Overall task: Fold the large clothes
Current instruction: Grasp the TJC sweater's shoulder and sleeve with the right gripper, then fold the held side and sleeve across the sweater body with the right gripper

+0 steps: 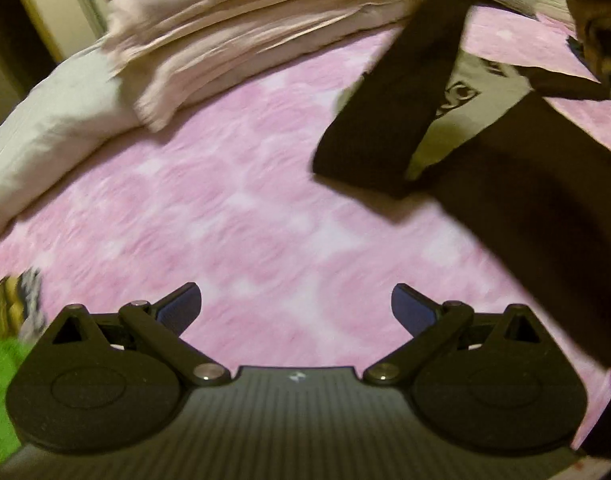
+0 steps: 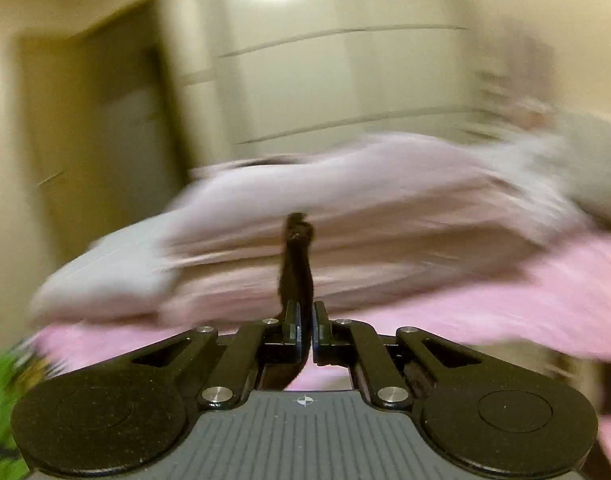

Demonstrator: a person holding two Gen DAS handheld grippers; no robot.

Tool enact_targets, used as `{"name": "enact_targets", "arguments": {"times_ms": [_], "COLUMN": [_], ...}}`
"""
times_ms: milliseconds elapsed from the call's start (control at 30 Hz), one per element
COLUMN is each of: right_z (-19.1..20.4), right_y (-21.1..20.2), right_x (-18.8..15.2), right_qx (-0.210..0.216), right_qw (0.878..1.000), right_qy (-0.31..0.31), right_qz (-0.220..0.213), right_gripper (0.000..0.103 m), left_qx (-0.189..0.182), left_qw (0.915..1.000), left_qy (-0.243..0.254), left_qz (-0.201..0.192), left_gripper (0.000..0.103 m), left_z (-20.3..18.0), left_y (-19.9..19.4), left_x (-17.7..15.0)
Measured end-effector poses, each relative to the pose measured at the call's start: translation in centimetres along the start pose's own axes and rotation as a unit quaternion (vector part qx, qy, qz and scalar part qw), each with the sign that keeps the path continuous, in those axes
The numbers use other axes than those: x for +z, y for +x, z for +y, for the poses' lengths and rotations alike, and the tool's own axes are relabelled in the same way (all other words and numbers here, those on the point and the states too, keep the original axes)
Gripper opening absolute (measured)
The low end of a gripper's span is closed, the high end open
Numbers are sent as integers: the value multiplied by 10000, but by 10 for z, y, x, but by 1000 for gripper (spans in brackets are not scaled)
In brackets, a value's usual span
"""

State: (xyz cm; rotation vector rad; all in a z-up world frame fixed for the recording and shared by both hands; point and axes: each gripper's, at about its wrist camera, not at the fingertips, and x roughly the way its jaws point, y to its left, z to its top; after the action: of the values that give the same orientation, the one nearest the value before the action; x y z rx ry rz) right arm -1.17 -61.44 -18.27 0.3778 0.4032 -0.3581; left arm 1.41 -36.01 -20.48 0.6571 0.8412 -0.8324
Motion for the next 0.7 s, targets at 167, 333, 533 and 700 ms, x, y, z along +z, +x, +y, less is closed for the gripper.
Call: {"name": "enact_targets", "arguments": {"times_ms": [167, 333, 533, 700], "right_z": [-138, -184, -203, -239], "right_y": [44, 38, 15, 21], "right_x": [-64, -88, -62, -74], "right_qx": [-738, -522, 24, -325], "right_qw": [9798, 9687, 9733, 9630], "right_qy": [1539, 2080, 2096, 2337], "right_qz": [1047, 1248, 941, 1300], "right_gripper": [1, 1, 1, 2], "left_qx": [-310, -522, -701, -788], "left_qw": [9989, 9965, 9935, 9907], "left_qy": [98, 261, 660, 963], "left_qz": [335, 597, 614, 549], "left_gripper": [100, 100, 100, 100], "left_z": [-73, -130, -164, -180], "left_y": [42, 65, 78, 91], "left_x": [33, 53, 88, 113]}}
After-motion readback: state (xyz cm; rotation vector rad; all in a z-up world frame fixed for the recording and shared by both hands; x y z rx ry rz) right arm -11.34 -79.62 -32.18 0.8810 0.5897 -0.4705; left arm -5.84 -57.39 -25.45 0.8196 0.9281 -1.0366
